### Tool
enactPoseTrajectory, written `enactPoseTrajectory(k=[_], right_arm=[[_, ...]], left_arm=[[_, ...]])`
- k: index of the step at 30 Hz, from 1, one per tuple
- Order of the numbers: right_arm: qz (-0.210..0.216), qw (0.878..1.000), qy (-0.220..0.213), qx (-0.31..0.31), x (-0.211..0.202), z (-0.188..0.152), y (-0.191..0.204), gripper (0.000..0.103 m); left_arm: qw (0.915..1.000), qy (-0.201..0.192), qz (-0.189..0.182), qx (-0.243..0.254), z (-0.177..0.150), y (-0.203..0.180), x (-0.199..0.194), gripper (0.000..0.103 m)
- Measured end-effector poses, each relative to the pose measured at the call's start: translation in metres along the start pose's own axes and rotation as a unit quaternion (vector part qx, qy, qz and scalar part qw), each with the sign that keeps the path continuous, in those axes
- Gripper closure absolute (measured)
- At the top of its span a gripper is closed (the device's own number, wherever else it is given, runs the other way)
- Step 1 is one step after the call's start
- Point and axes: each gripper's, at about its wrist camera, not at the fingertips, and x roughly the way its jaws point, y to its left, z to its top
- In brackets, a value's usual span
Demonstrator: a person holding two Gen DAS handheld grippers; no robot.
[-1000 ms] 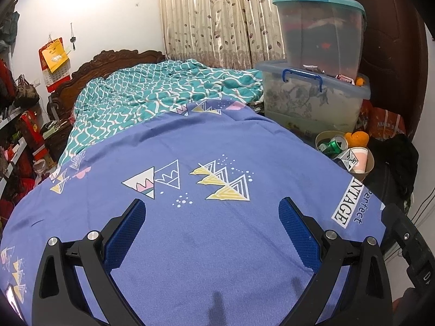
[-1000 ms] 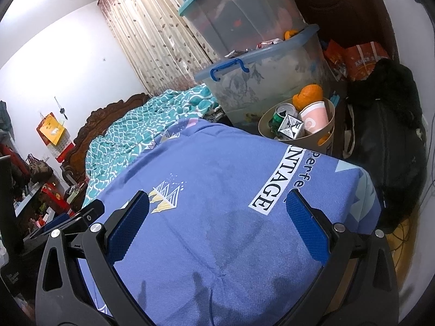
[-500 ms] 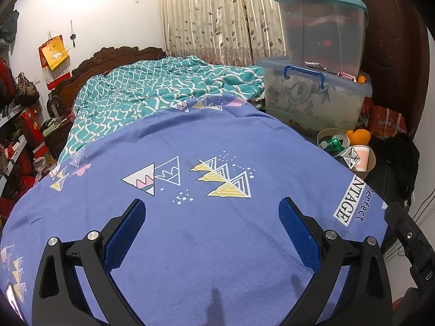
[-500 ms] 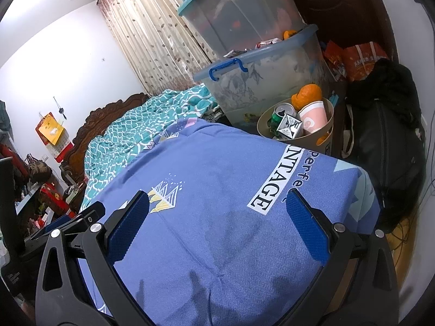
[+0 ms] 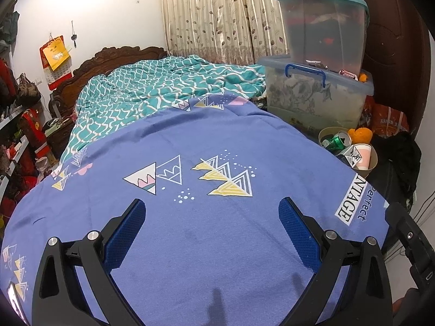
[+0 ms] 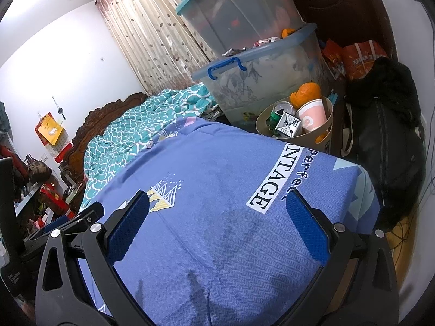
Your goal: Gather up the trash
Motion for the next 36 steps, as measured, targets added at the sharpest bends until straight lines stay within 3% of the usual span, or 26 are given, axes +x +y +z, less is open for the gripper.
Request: enactPoseTrajectory(k=[36], right_arm=[[-0.003,1.0,0.006,0.004,0.0043,-0.007,-0.0039,0.003]], left_arm=[[0.9999,0.007,-0.008,0.006,-0.0028,0.0002,0.0036,0.009]])
